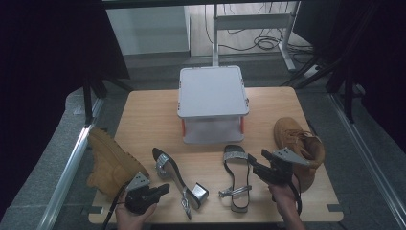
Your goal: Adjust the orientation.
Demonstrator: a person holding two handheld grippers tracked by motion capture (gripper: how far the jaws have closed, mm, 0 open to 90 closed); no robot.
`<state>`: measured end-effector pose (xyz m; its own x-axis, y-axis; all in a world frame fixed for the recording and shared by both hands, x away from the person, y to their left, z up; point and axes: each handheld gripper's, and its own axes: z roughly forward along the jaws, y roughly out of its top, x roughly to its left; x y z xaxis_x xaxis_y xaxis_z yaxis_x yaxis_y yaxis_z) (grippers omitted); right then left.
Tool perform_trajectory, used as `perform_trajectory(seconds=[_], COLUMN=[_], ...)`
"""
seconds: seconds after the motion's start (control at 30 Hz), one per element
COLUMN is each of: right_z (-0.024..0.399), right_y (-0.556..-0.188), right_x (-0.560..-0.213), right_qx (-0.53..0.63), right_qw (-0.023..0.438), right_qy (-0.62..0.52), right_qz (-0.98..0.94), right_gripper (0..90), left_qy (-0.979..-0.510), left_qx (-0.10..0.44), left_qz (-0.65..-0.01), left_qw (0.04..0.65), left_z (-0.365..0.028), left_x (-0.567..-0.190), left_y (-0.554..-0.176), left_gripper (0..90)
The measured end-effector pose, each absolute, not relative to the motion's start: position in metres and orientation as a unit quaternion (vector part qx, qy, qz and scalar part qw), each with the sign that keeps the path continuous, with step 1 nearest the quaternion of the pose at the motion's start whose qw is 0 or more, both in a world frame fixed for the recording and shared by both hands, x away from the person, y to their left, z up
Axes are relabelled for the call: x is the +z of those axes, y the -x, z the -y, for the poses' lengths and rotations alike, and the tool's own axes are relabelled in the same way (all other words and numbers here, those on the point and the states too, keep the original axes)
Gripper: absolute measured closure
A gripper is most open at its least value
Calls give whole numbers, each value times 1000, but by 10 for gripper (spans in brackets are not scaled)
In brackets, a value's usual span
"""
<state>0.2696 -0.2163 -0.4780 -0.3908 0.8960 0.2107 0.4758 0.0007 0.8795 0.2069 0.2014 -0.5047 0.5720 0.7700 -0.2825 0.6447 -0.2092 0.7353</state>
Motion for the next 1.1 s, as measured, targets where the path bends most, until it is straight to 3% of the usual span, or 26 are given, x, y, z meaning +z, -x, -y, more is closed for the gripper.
perform_trajectory(seconds=[0.07,1.1], right_z=[212,229], right_y=[-269,-263], right_x=[-478,-475], right_qx=[465,479], right_qw=[252,252], right_qy=[-499,-515], right_qz=[-686,-664], right_gripper=[378,384], left_qy=[-774,-766], left_qx=[67,42], left_qz=[-460,-464], left_qw=[430,443], left_z=[-198,-178], left_x=[-508,-517], left_y=[-210,-225], left_gripper=[899,900])
